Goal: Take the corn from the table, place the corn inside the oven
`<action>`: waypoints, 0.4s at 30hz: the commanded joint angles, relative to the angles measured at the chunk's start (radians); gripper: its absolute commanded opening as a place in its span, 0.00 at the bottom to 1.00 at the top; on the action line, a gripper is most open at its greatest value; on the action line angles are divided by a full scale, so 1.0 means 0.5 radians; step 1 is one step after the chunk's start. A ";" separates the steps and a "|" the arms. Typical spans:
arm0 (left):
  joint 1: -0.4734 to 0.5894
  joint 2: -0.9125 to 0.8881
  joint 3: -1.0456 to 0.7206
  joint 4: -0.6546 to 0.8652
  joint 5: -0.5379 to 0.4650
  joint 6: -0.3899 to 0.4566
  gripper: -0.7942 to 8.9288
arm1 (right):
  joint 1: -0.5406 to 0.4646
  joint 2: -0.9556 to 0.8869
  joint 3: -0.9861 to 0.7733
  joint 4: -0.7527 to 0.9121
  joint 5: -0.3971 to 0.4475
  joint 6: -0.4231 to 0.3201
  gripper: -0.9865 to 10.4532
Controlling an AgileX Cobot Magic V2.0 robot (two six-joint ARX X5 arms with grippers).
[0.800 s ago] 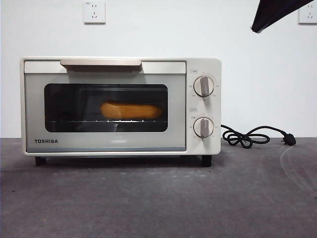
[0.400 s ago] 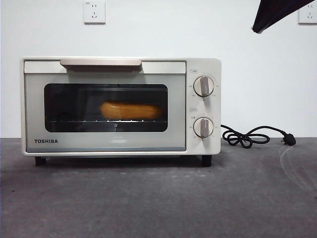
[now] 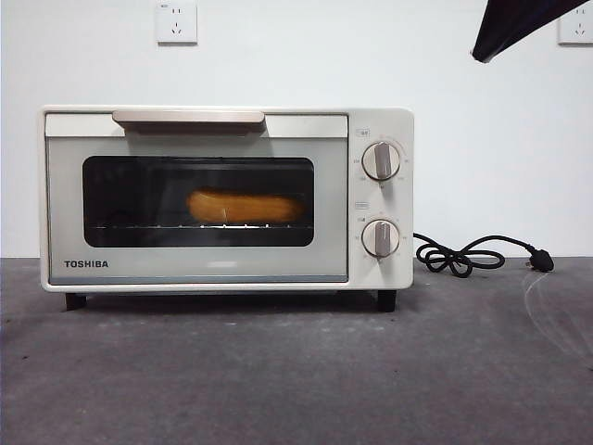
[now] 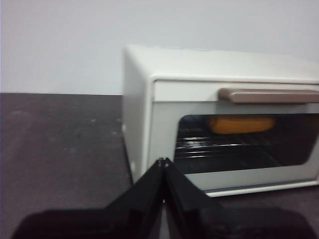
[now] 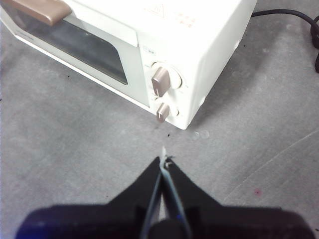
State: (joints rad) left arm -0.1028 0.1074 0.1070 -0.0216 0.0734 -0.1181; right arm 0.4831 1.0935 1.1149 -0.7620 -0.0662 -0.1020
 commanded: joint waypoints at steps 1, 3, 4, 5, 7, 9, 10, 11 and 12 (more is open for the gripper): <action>0.009 -0.097 -0.083 0.005 -0.044 -0.041 0.08 | 0.000 0.006 0.007 0.014 0.008 -0.008 0.09; 0.021 -0.150 -0.114 -0.034 -0.044 -0.040 0.08 | 0.000 0.006 0.007 0.014 0.008 -0.008 0.09; 0.030 -0.183 -0.135 -0.055 -0.043 -0.040 0.08 | 0.000 0.006 0.007 0.014 0.008 -0.008 0.09; 0.035 -0.207 -0.153 -0.068 -0.044 -0.040 0.08 | 0.000 0.006 0.007 0.014 0.008 -0.008 0.09; 0.046 -0.202 -0.188 -0.069 -0.044 -0.037 0.08 | 0.000 0.006 0.007 0.014 0.008 -0.008 0.09; 0.063 -0.202 -0.194 -0.148 -0.044 -0.031 0.08 | 0.000 0.006 0.007 0.014 0.008 -0.008 0.09; 0.068 -0.202 -0.194 -0.191 -0.045 -0.027 0.08 | 0.000 0.006 0.007 0.014 0.008 -0.008 0.09; 0.071 -0.202 -0.194 -0.230 -0.047 -0.013 0.08 | 0.000 0.006 0.007 0.014 0.008 -0.008 0.09; 0.075 -0.202 -0.194 -0.269 -0.049 0.005 0.08 | 0.000 0.006 0.007 0.014 0.008 -0.008 0.09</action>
State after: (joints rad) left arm -0.0696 0.0086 0.0219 -0.1509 0.0540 -0.1303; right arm 0.4831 1.0935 1.1149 -0.7620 -0.0631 -0.1020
